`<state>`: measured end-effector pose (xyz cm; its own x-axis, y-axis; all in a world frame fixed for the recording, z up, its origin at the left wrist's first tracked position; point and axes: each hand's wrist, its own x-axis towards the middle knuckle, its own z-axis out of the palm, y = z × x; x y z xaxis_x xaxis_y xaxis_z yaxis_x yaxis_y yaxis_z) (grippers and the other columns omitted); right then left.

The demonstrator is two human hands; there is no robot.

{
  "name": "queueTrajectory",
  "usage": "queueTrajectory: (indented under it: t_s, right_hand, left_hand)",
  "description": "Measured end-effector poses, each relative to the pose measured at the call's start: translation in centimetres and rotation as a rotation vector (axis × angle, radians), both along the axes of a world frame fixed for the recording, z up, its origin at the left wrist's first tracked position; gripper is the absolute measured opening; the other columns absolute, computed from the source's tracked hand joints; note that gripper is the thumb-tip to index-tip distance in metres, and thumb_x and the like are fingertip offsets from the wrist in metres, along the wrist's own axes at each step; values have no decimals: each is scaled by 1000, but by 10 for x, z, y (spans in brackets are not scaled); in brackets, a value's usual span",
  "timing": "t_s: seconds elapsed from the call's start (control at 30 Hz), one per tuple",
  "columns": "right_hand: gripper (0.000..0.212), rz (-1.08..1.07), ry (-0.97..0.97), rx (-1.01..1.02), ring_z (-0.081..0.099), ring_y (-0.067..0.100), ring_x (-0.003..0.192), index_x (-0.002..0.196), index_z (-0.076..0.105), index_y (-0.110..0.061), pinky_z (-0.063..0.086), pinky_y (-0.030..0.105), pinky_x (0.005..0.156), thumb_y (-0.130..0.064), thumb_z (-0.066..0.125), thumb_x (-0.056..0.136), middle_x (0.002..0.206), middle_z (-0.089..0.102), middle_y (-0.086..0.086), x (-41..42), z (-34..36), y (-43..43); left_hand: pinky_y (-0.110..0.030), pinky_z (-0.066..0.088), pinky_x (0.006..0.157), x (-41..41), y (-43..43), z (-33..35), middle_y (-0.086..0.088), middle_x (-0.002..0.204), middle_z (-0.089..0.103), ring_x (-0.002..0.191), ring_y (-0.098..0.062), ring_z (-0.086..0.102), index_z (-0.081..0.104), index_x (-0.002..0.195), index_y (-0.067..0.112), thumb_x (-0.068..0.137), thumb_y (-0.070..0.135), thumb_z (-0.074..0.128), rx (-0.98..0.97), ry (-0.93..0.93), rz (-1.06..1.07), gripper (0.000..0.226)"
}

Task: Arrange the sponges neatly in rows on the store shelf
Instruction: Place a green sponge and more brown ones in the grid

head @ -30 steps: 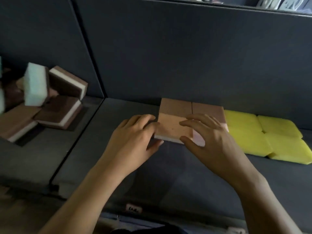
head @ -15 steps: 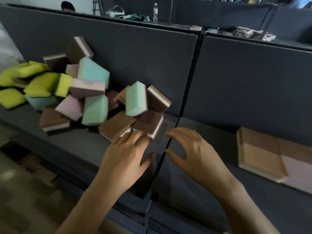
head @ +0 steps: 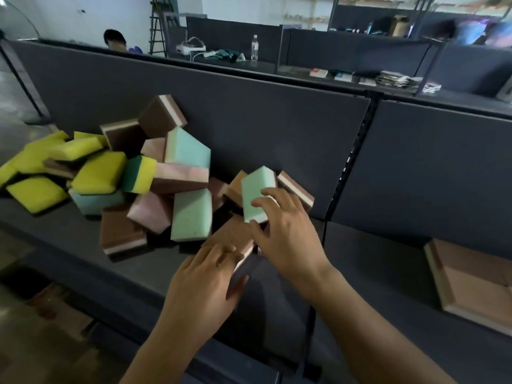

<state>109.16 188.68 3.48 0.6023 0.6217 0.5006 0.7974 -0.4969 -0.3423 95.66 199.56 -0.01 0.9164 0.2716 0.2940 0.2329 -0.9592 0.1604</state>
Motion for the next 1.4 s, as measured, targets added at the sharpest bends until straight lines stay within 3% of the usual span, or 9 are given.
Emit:
queueTrajectory:
  t_s: [0.13,0.23,0.4,0.6,0.73,0.8,0.9,1.07,1.4]
  right_hand:
    - [60,-168,13,-180,33,36,133,139,42,-17,42,48,105,-43,65,90,152,28,15,11,4,39]
    - [77,-265,8,-296,30,36,132,144,27,-23,38,46,103,-51,68,85,155,14,13,22,-4,53]
    - [67,-243,25,-255,33,36,128,144,32,-24,37,44,103,-38,63,86,152,22,12,30,-2,34]
    - [66,-187,-16,-15,44,31,115,134,51,-18,47,44,93,-41,69,75,143,46,5,9,1,-30]
    - [68,-157,44,-8,46,25,119,137,48,-18,46,33,93,-31,77,76,143,44,2,-8,-7,-72]
    - [67,-177,53,-5,49,23,118,136,48,-19,49,35,92,-30,77,77,141,44,1,-14,-11,-91]
    - [63,-222,29,19,52,24,116,133,51,-18,49,38,93,-28,76,76,139,48,1,-21,-13,-119]
    - [63,-290,75,50,47,18,122,135,53,-17,39,24,97,-24,79,77,141,47,-4,-29,-13,-170]
    - [67,-450,104,101,49,19,123,134,53,-15,49,32,90,-23,82,75,140,48,-4,-37,-18,-280]
  left_hand:
    - [-31,53,65,2,9,-5,3,108,66,88,-18,65,69,101,22,72,37,74,-1,-13,15,33]
    - [-32,53,69,5,15,-5,2,110,65,92,-19,65,67,101,21,70,34,78,1,-23,36,35]
    - [-32,53,79,20,20,-3,-1,119,63,101,-20,64,62,111,19,75,40,73,3,-11,40,44]
    - [-44,52,90,48,26,-8,-13,130,59,117,-32,59,54,129,12,77,43,69,46,-21,-40,62]
    - [-44,53,76,52,22,-12,-13,117,64,100,-34,66,61,119,13,69,35,80,75,41,-65,58]
    - [-43,52,73,48,20,-5,-10,114,65,96,-33,65,63,114,14,66,32,83,49,11,-80,54]
    - [-44,50,78,39,15,10,-6,117,63,101,-31,61,65,113,18,67,31,83,20,-69,-99,51]
    - [-46,48,88,35,-15,34,-5,128,56,111,-31,55,61,124,16,71,30,78,-17,-118,-199,58]
    - [-41,51,93,58,-147,16,2,135,52,115,-24,55,58,129,22,75,41,76,-137,-27,-529,60]
